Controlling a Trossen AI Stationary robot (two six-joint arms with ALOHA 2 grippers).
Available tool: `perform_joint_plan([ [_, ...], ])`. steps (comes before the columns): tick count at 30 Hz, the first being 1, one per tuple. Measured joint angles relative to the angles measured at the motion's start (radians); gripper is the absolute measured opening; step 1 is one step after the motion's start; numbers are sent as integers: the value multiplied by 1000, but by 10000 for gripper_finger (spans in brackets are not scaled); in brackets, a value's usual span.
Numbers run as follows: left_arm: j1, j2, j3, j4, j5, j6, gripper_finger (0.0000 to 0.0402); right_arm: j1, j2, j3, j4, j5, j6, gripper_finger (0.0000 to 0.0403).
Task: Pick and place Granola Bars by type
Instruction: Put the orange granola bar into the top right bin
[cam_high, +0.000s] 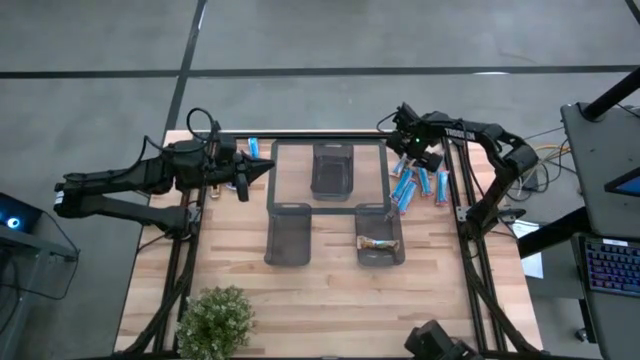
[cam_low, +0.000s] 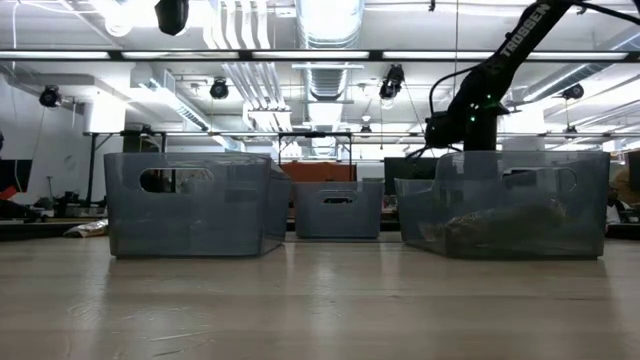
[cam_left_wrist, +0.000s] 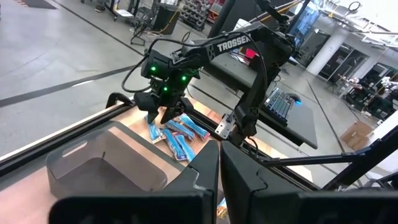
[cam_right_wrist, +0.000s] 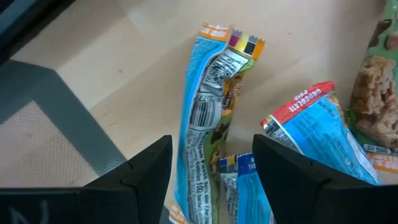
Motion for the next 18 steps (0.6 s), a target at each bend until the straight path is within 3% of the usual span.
perform_joint_plan([
  [18, 0, -1, 0, 9, 0, -1, 0, 0, 0, -75, 148, -11, 40, 215],
])
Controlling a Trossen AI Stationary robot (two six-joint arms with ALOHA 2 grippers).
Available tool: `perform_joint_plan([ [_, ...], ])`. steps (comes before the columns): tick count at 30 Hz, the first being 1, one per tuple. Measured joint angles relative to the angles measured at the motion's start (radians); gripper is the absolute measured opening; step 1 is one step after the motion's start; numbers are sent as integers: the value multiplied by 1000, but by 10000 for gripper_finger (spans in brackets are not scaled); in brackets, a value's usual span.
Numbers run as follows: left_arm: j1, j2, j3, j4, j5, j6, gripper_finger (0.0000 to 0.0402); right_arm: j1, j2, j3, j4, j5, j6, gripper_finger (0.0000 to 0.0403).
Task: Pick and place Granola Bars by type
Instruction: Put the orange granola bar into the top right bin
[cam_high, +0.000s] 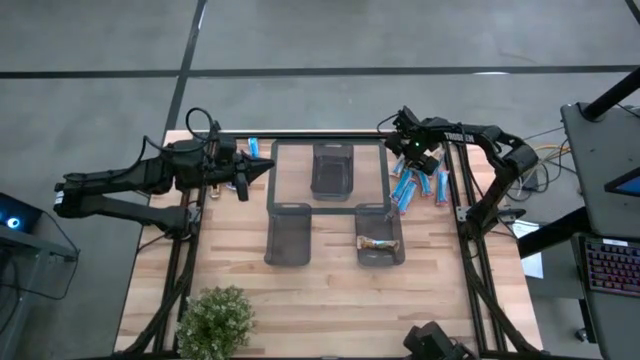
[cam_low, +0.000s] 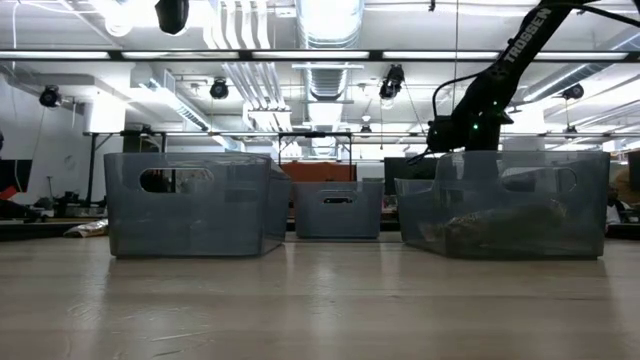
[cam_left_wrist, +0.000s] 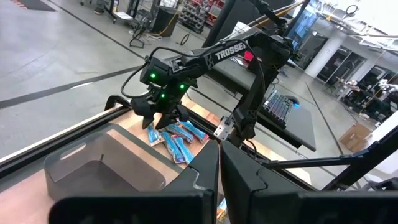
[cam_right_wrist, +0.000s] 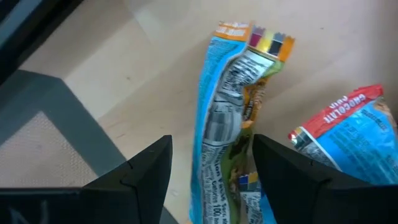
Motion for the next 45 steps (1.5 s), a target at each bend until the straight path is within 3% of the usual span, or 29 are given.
perform_joint_plan([
  [11, 0, 0, 0, 0, 0, -4, 0, 0, -1, -15, 17, -4, 5, 207],
  [30, 0, 0, 0, 0, 0, -17, 0, 0, 0, -17, 32, -20, 7, 69],
  [45, 0, 0, 0, 0, 0, -22, 0, 0, -41, 2, 19, -18, -31, 63],
])
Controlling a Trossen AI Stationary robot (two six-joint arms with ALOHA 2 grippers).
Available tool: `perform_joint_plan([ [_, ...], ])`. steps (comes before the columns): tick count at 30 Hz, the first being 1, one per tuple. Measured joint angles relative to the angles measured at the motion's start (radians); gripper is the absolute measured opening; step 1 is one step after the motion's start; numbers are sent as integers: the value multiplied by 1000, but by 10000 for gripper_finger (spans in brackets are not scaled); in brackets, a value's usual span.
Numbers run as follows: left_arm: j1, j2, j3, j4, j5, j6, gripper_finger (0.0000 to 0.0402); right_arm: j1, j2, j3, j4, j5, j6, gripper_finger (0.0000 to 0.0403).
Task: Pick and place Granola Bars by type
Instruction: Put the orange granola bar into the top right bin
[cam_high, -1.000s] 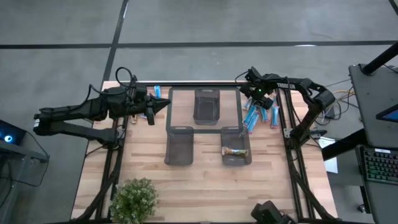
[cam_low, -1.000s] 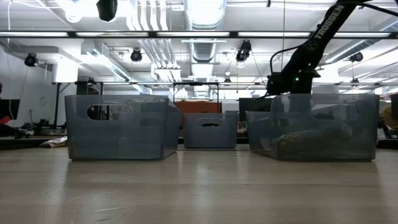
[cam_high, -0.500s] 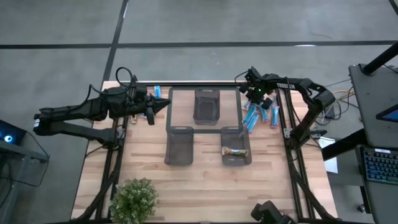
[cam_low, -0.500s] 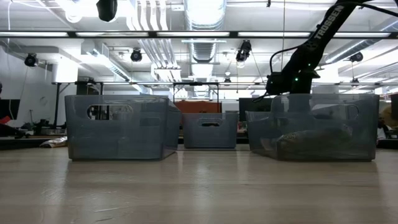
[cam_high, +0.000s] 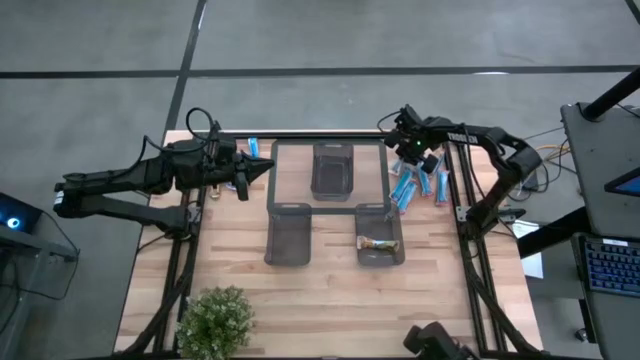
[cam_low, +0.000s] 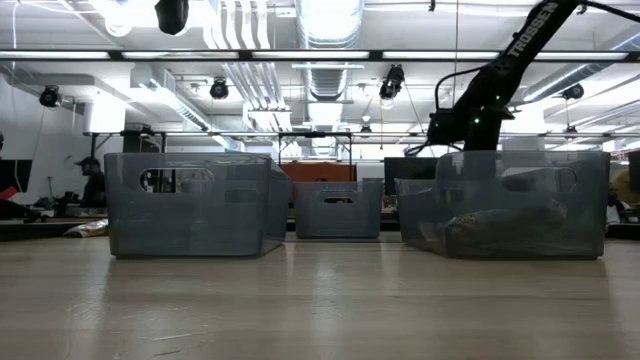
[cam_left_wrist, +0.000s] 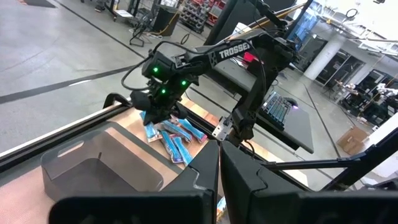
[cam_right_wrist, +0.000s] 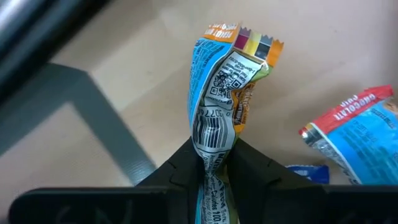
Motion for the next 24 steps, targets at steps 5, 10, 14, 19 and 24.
perform_joint_plan([
  [5, 0, 0, 0, 0, 0, 0, 0, 0, -42, 27, 0, 3, -22, 63],
  [10, 0, 0, 0, 0, 0, 7, 0, 3, -104, 53, 0, 4, -75, 63],
  [14, 0, 0, -2, 0, 0, 7, 0, 17, -161, 69, -2, 7, -126, 63],
  [19, 0, 0, -2, 0, 0, 7, 0, 48, -237, 83, -3, 12, -147, 63],
  [24, 0, 0, -2, 0, 0, 7, 0, 98, -314, 84, -2, 13, -158, 63],
])
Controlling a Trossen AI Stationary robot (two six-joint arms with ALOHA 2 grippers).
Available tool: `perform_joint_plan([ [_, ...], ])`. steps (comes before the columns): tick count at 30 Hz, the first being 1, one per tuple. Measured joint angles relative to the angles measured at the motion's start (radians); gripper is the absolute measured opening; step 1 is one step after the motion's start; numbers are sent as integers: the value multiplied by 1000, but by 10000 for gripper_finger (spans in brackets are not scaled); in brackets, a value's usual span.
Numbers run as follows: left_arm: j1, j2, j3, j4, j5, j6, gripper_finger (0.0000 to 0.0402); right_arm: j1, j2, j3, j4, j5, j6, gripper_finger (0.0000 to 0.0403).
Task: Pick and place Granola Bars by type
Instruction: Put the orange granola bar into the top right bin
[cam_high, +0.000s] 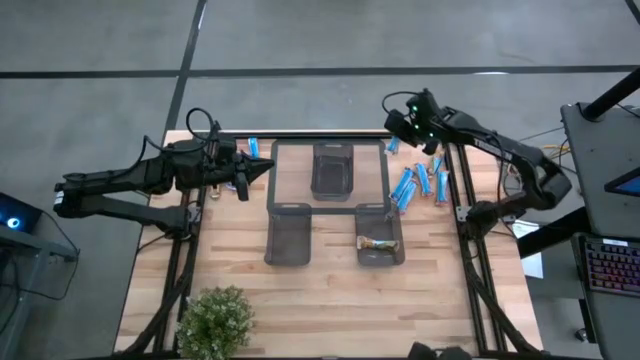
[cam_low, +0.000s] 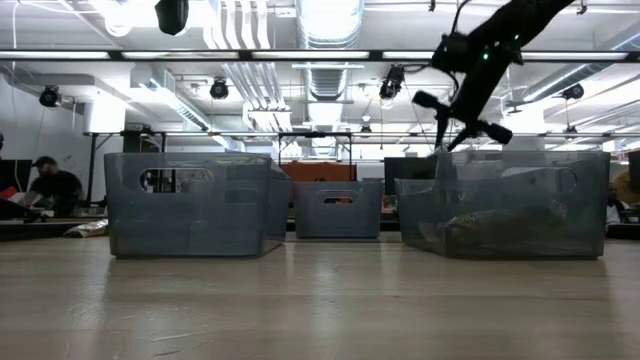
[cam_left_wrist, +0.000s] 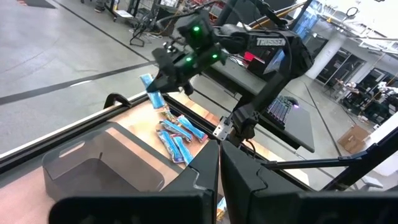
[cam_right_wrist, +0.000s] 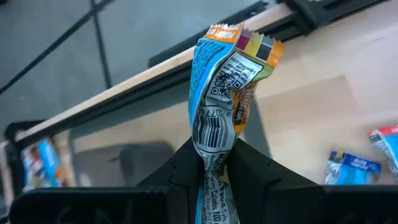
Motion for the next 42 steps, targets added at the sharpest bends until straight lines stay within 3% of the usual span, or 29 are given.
perform_joint_plan([
  [7, 0, 0, 0, 0, 0, -1, 0, 121, -111, -1, -5, -2, -2, 63],
  [17, 0, 0, 0, 0, 0, -3, 0, 387, -212, -3, -64, -1, 76, 63],
  [31, 0, 0, -1, 0, 3, -8, 0, 744, -189, -26, -164, 105, 322, 63],
  [42, 0, 0, -2, -3, 4, -9, 0, 923, -91, -38, -167, 132, 502, 63],
])
